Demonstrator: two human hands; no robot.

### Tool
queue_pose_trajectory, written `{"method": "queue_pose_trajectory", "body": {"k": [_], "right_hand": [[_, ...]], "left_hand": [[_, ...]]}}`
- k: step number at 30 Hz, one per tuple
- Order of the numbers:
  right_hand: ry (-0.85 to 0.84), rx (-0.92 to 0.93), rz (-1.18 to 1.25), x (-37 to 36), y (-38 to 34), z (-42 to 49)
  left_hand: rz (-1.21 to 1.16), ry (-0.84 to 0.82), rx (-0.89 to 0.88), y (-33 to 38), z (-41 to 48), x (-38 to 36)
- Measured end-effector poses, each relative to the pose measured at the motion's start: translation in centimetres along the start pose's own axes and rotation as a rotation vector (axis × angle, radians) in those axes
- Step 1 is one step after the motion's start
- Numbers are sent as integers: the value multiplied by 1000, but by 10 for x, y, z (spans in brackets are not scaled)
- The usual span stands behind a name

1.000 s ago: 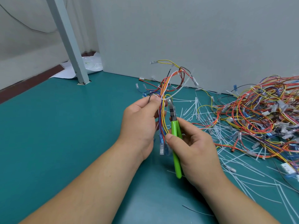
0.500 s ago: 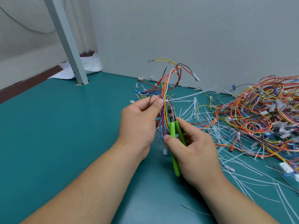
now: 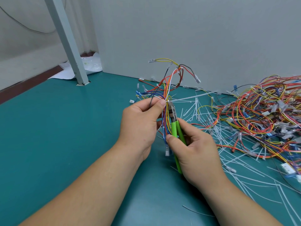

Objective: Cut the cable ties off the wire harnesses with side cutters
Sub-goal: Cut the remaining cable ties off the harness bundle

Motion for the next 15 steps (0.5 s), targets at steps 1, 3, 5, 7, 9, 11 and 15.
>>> {"method": "queue_pose_trajectory", "body": {"k": [1, 3, 5, 7, 9, 11, 15], "right_hand": [[-4, -1, 6, 0, 0, 0], [-16, 1, -2, 1, 0, 1], [-26, 6, 12, 2, -1, 3], [-38, 10, 53, 3, -2, 3], [-25, -17, 91, 4, 0, 4], [68, -127, 206, 6, 3, 6], [123, -308, 757, 16, 2, 12]], "left_hand": [[-6, 0, 5, 0, 0, 0], [-9, 9, 16, 1, 1, 1], [-11, 19, 28, 2, 3, 2], [-24, 28, 37, 2, 4, 3], [-27, 36, 44, 4, 5, 4], [-32, 51, 59, 6, 7, 7], [-44, 83, 96, 9, 11, 12]]}}
Point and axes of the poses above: each hand's wrist, its own z-axis towards the middle knuckle, its own x-axis out of the back of the hand, y = z × x, the point moved 1 cm from there along z, towards the middle knuckle, and after that the axes turned 1 degree about y, right-handed, at the moved point
